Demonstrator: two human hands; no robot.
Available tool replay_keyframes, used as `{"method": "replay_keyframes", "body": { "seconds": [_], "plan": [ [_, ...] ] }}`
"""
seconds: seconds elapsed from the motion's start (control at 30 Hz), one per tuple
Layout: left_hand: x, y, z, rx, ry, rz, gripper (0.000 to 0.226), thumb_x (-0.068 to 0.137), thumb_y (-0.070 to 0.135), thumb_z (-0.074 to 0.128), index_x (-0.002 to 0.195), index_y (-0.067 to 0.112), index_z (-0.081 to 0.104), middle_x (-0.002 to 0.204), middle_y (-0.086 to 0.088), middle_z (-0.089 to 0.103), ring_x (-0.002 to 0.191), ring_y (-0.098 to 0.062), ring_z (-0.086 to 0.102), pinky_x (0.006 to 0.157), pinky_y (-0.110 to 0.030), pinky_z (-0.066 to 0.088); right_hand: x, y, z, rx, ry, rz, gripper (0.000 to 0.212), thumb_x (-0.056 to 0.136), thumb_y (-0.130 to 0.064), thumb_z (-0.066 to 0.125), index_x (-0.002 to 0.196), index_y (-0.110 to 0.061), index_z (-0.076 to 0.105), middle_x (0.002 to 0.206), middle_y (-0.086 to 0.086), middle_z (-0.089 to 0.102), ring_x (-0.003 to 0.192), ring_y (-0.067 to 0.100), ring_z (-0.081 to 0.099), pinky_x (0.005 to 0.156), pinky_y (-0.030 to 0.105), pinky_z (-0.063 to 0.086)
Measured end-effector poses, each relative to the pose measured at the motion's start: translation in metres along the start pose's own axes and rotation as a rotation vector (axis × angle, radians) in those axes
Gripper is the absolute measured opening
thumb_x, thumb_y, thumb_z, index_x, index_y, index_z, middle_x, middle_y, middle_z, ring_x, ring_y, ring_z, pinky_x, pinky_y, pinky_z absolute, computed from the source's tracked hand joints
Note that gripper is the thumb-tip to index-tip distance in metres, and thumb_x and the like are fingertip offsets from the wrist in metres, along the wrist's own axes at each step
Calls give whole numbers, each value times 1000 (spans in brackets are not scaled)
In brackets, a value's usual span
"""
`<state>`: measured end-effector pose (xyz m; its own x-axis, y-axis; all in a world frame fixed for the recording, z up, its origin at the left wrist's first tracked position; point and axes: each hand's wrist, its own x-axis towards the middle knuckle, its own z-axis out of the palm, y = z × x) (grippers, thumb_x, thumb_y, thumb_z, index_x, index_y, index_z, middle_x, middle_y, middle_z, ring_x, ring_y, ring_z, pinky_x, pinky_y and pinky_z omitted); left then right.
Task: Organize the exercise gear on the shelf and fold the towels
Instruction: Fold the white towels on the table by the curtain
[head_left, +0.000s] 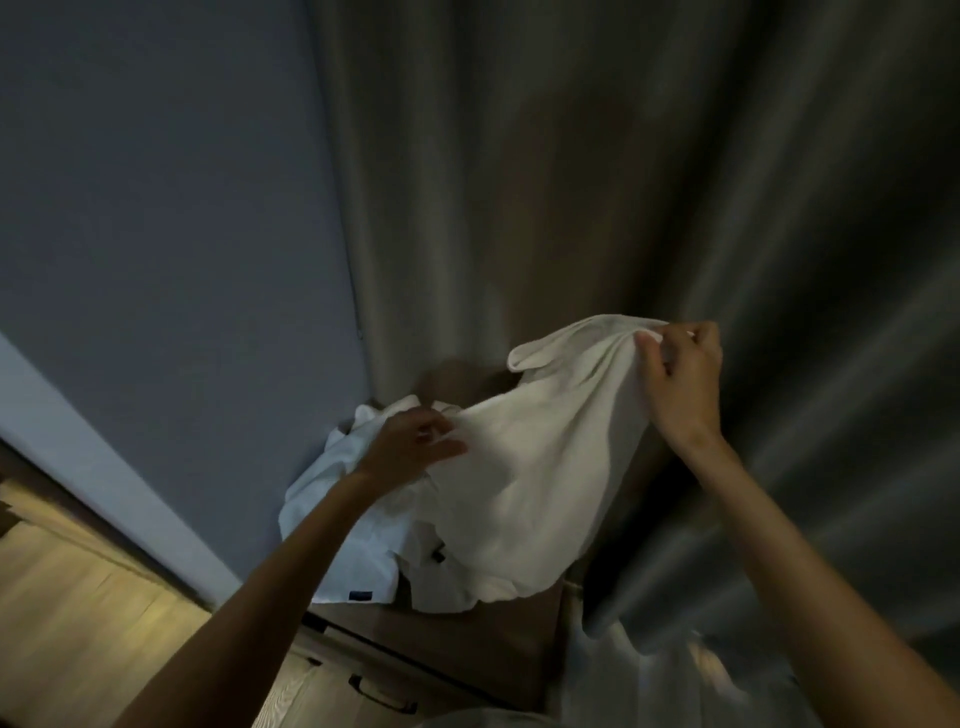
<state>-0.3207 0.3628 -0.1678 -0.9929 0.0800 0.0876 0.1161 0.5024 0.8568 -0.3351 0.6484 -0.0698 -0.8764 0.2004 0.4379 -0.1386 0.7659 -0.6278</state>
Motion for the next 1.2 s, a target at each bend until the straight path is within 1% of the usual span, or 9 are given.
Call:
{"method": "replay_keyframes", "body": {
  "seconds": [0.1, 0.23, 0.3, 0.5, 0.63, 0.73, 0.93, 1.03, 1.2],
  "plan": [
    [-6, -4, 8, 28, -38, -10, 22, 72, 28, 81, 76, 27, 59, 78, 8, 59, 72, -11, 57, 62, -14, 47, -2, 3, -1, -2, 2, 14, 29, 99, -27, 48, 100, -3, 64, 118, 15, 45, 111, 29, 46, 103, 38, 37],
    [-9, -16, 1, 57, 134, 87, 44, 71, 23, 83, 105, 23, 55, 89, 22, 47, 82, 10, 53, 66, -3, 39, -7, 8, -3, 6, 6, 8, 27, 99, -26, 48, 99, -3, 64, 116, 13, 44, 110, 29, 46, 103, 41, 38],
    [-8, -22, -2, 91, 71, 23, 44, 77, 26, 78, 116, 18, 60, 92, 16, 53, 87, 4, 55, 67, -2, 37, -12, 8, -1, 6, -11, -9, 27, 99, -27, 49, 101, -5, 65, 117, 11, 42, 111, 27, 45, 102, 42, 41],
    [-2, -23, -6, 365, 133, 82, 30, 72, 31, 81, 76, 8, 63, 85, 4, 49, 75, -14, 48, 63, -16, 32, -20, 15, -4, 65, -6, 8, 25, 97, -33, 53, 104, -12, 64, 115, 1, 38, 111, 23, 47, 97, 36, 45],
    [-9, 4, 11, 263, -202, 155, 41, 82, 31, 72, 117, 13, 60, 119, 4, 54, 107, -12, 54, 93, -22, 41, -21, 13, -3, 97, -19, -74, 20, 95, -29, 58, 98, -11, 65, 111, -1, 39, 107, 24, 51, 94, 33, 45],
    [-11, 22, 40, 428, -429, 310, 24, 93, 39, 56, 110, 23, 53, 105, 5, 57, 96, -14, 58, 80, -22, 45, -26, 9, 2, 121, -53, -131, 16, 93, -26, 61, 97, -12, 66, 111, -1, 41, 105, 20, 51, 93, 28, 45],
    [9, 32, 53, 564, -22, 593, 15, 85, 21, 67, 90, 8, 73, 100, -16, 67, 92, -31, 63, 79, -42, 51, -34, 9, -6, 149, -28, -219, 8, 90, -14, 65, 97, -12, 69, 106, 4, 44, 101, 10, 48, 90, 14, 38],
    [14, 34, 44, 247, 162, 335, 30, 75, 31, 77, 104, 26, 73, 136, -15, 46, 122, -34, 43, 101, -44, 40, -38, 7, -11, 173, -9, -252, 8, 88, -11, 66, 96, -12, 70, 104, 4, 44, 98, 7, 48, 89, 14, 39],
    [21, 39, 44, 282, 6, 477, 16, 84, 32, 69, 96, 25, 76, 158, 0, 14, 143, -31, 18, 114, -46, 24, -39, -2, -11, 188, 11, -285, 8, 88, -10, 67, 95, -11, 70, 103, 5, 45, 95, 5, 48, 87, 8, 36]
  ]
}}
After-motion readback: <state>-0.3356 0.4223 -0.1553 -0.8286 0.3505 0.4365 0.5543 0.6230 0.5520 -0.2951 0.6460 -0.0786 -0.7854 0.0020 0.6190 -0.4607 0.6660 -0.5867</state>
